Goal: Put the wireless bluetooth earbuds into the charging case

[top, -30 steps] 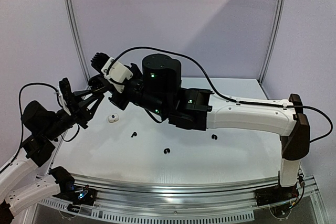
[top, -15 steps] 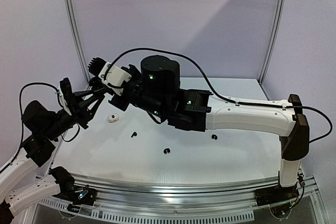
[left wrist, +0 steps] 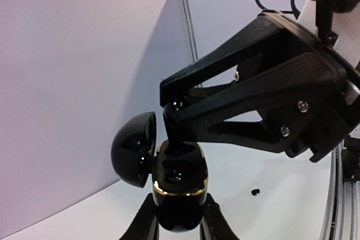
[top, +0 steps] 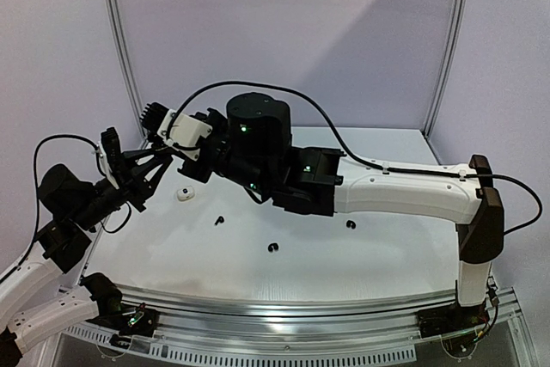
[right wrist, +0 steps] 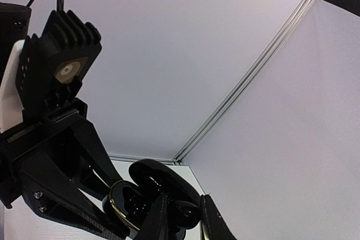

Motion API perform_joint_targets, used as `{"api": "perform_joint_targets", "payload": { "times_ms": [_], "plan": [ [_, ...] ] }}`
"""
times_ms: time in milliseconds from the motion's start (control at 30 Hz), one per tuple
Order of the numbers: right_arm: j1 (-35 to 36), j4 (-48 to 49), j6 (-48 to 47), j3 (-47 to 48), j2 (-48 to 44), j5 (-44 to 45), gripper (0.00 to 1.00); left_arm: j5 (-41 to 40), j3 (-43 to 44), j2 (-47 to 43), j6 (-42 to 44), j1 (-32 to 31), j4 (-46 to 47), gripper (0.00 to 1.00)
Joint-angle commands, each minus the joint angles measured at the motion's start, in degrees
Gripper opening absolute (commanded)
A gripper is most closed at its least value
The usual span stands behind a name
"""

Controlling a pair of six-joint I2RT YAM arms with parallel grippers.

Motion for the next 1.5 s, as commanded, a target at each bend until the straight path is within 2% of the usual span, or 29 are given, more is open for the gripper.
{"api": "perform_joint_targets", "payload": {
  "times_ms": [0, 767, 1467],
  "plan": [
    [-0.21, -3.29, -0.07, 0.71, 2.26, 0.82, 0.08, 0.58, 1.16, -0.42, -0.28, -0.83, 3.21, 0.0],
    [-0.17, -3.18, 2.57, 0.75, 2.07, 0.63, 0.2, 0.4, 1.06, -0.41, -0.55, -0.85, 3.17, 0.0],
    [-0.16, -3.38, 4.24, 1.11, 2.17, -0.02, 0.22, 0.22, 1.48, 0.13, -1.69, -0.85, 3.45, 0.0]
  ]
}}
